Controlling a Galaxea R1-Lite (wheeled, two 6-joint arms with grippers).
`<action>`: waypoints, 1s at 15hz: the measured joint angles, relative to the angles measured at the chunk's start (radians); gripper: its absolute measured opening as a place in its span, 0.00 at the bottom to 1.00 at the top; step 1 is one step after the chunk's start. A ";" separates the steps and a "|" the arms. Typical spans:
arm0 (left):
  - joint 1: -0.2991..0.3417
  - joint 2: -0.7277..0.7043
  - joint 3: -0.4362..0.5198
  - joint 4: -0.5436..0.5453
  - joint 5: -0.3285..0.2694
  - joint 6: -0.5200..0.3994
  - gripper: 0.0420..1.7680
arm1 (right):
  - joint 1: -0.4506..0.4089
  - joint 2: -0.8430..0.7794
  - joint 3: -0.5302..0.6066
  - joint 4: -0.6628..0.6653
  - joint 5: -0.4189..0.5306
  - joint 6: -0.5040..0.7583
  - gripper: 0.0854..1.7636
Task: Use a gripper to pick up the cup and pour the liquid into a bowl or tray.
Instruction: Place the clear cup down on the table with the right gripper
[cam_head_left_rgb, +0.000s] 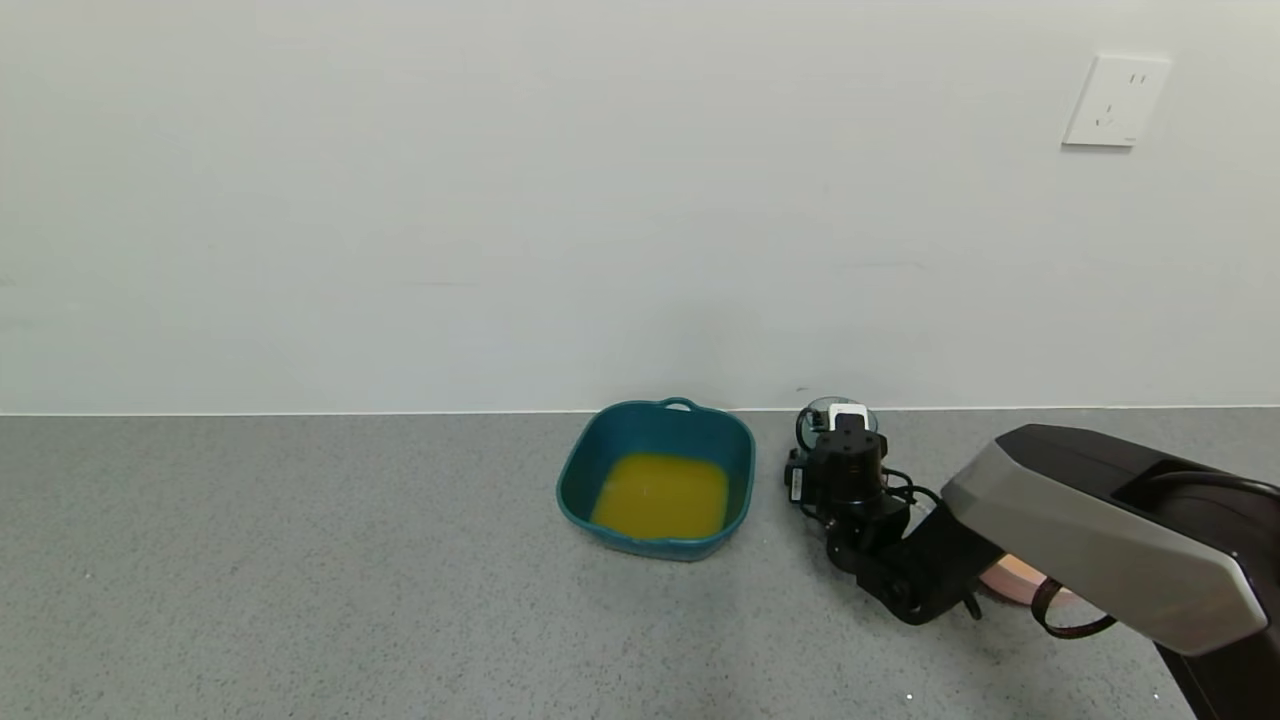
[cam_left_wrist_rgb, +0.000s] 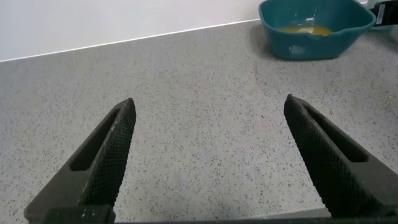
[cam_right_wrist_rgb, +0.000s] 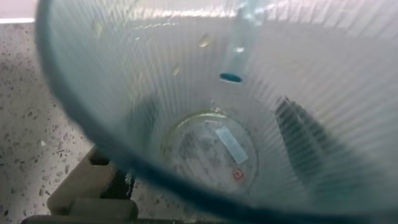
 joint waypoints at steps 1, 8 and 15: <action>0.000 0.000 0.000 0.000 0.000 0.000 0.97 | -0.001 -0.001 0.001 0.001 0.000 0.000 0.86; 0.000 0.000 0.000 0.000 0.000 0.000 0.97 | -0.003 -0.043 0.014 0.058 0.009 0.002 0.92; 0.000 0.000 0.000 0.000 0.000 0.000 0.97 | 0.027 -0.202 0.080 0.258 0.016 0.010 0.95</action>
